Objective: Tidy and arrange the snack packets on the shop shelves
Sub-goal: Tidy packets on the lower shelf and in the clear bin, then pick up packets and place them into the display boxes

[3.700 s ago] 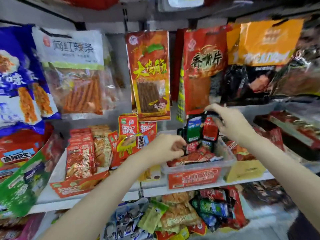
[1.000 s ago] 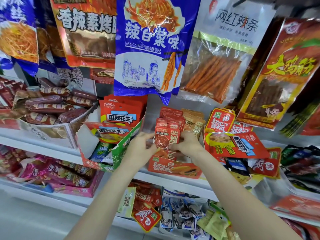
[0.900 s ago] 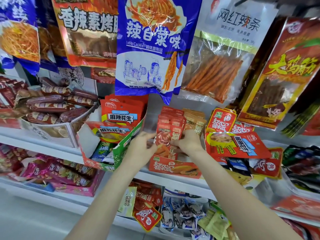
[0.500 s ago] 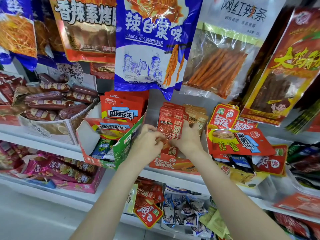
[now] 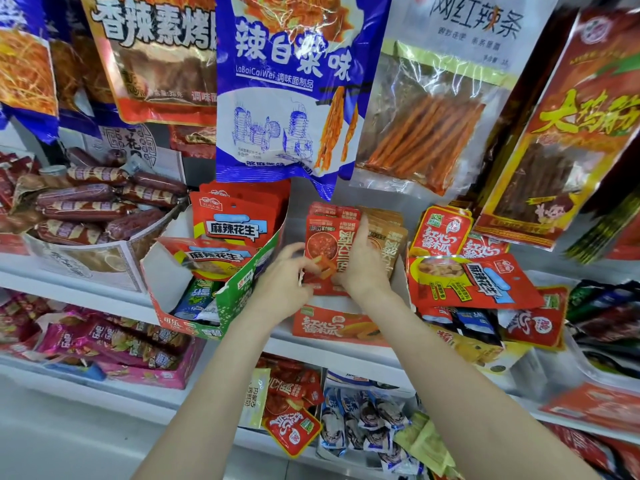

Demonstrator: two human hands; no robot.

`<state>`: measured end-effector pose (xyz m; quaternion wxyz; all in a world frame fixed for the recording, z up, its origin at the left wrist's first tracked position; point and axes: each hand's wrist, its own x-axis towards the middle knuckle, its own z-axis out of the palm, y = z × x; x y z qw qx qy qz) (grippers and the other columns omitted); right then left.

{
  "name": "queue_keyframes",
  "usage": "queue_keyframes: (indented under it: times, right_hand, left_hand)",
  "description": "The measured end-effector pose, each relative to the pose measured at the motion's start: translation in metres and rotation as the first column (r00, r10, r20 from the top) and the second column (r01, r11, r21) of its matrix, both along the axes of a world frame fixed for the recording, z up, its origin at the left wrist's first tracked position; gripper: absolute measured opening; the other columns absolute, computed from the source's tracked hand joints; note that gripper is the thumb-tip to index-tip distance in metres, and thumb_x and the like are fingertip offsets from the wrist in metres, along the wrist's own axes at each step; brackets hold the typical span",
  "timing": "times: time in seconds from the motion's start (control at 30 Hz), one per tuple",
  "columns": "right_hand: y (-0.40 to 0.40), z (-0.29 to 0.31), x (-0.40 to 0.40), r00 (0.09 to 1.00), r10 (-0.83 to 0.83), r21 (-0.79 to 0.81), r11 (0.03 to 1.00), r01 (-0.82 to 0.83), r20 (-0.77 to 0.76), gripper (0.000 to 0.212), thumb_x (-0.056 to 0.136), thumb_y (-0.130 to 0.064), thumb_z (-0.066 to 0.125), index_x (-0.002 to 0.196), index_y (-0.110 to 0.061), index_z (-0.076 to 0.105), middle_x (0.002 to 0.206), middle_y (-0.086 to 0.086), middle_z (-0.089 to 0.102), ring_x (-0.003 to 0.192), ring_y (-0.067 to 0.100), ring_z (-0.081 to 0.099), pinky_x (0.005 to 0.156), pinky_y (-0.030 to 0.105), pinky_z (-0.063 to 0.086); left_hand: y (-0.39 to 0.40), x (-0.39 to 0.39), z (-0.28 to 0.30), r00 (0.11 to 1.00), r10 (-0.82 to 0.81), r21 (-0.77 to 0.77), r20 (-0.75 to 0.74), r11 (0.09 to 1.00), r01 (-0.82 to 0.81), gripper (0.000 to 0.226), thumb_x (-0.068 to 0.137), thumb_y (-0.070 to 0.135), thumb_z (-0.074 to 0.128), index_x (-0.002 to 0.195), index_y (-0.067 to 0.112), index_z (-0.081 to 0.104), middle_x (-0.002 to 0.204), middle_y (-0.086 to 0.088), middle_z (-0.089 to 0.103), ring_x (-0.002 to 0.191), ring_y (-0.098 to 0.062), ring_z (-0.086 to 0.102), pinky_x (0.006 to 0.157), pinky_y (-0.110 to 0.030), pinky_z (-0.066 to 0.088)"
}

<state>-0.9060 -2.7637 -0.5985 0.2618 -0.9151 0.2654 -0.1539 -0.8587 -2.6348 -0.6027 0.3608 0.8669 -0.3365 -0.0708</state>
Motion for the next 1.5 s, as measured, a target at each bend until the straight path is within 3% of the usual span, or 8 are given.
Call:
queue_keyframes:
  times: [0.23, 0.37, 0.53, 0.63, 0.87, 1.0, 1.33, 1.5]
  right_hand:
    - [-0.003, -0.008, 0.001, 0.999, 0.028, -0.027, 0.999, -0.027, 0.018, 0.108, 0.070, -0.008, 0.078, 0.146, -0.011, 0.002, 0.142, 0.013, 0.034, 0.125, 0.033, 0.044, 0.099, 0.043, 0.040]
    - [-0.001, -0.010, 0.002, 0.997, -0.078, 0.003, 0.997, 0.078, 0.018, 0.108, 0.067, -0.016, 0.081, 0.145, -0.008, 0.006, 0.140, 0.015, 0.025, 0.127, 0.033, 0.037, 0.101, 0.041, 0.039]
    - [-0.007, -0.010, 0.003, 0.991, 0.004, 0.074, 0.997, -0.014, 0.135, 0.070, 0.071, -0.013, 0.077, 0.131, -0.007, 0.041, 0.126, 0.012, 0.048, 0.119, 0.025, 0.045, 0.091, 0.024, 0.035]
    - [-0.008, -0.010, 0.000, 0.970, 0.000, 0.198, 0.979, -0.050, 0.244, 0.086, 0.065, -0.004, 0.079, 0.137, -0.011, 0.033, 0.131, 0.010, 0.048, 0.124, 0.024, 0.043, 0.100, 0.030, 0.035]
    - [-0.011, -0.011, 0.004, 0.993, 0.062, -0.046, 0.997, -0.058, 0.100, 0.107, 0.070, -0.010, 0.079, 0.147, -0.014, 0.006, 0.143, 0.010, 0.032, 0.129, 0.030, 0.036, 0.105, 0.041, 0.034]
    - [-0.008, -0.010, 0.009, 0.993, 0.069, -0.131, 0.990, -0.055, 0.100, 0.103, 0.073, -0.012, 0.076, 0.147, -0.015, 0.004, 0.144, 0.010, 0.030, 0.129, 0.029, 0.038, 0.104, 0.041, 0.036]
    - [-0.012, 0.003, -0.001, 0.997, 0.055, 0.069, 0.996, -0.058, 0.051, 0.108, 0.068, -0.014, 0.080, 0.147, -0.013, 0.006, 0.141, 0.015, 0.027, 0.131, 0.030, 0.034, 0.104, 0.038, 0.034]
    - [-0.010, 0.010, -0.013, 0.999, 0.038, 0.069, 0.997, -0.038, 0.002, 0.095, 0.072, -0.014, 0.077, 0.144, -0.014, 0.015, 0.138, 0.015, 0.033, 0.130, 0.031, 0.037, 0.103, 0.040, 0.036]
  left_hand:
    - [-0.005, -0.003, 0.005, 0.999, 0.020, -0.009, -0.045, 1.000, -0.021, 0.037, 0.085, 0.015, 0.060, 0.121, 0.021, 0.058, 0.152, -0.003, 0.024, 0.140, -0.020, 0.023, 0.113, -0.038, 0.025]
    - [-0.007, -0.002, 0.005, 0.995, 0.004, -0.059, -0.100, 0.998, -0.010, 0.035, 0.086, 0.014, 0.059, 0.121, 0.018, 0.058, 0.147, 0.000, 0.033, 0.134, -0.018, 0.034, 0.106, -0.031, 0.031]
    - [-0.010, 0.002, 0.003, 0.993, -0.033, -0.122, -0.117, 0.992, 0.018, 0.037, 0.084, 0.008, 0.061, 0.121, 0.012, 0.059, 0.151, 0.002, 0.027, 0.134, -0.011, 0.032, 0.091, -0.008, 0.019]
    - [-0.014, 0.002, -0.001, 0.995, -0.040, -0.118, -0.089, 0.993, 0.029, 0.036, 0.083, 0.009, 0.062, 0.119, 0.012, 0.061, 0.151, 0.003, 0.026, 0.135, -0.013, 0.032, 0.097, -0.011, 0.021]
    - [-0.016, 0.002, -0.006, 0.999, -0.007, -0.103, -0.038, 0.995, 0.003, 0.035, 0.083, 0.012, 0.063, 0.118, 0.014, 0.060, 0.150, 0.000, 0.027, 0.135, -0.017, 0.031, 0.111, -0.031, 0.026]
    - [-0.013, 0.002, -0.007, 0.999, 0.036, -0.116, -0.012, 0.993, -0.037, 0.038, 0.082, 0.007, 0.060, 0.120, 0.014, 0.058, 0.148, -0.005, 0.028, 0.136, -0.018, 0.029, 0.109, -0.027, 0.024]
    - [-0.013, 0.001, -0.007, 0.993, 0.117, -0.103, -0.022, 0.988, -0.118, 0.026, 0.089, 0.015, 0.057, 0.115, 0.015, 0.061, 0.137, -0.003, 0.041, 0.123, -0.018, 0.043, 0.095, -0.024, 0.034]
    - [-0.006, -0.008, -0.001, 0.990, 0.122, -0.094, 0.066, 0.989, -0.116, 0.025, 0.089, 0.014, 0.055, 0.113, 0.014, 0.061, 0.133, -0.001, 0.043, 0.117, -0.016, 0.048, 0.090, -0.021, 0.035]
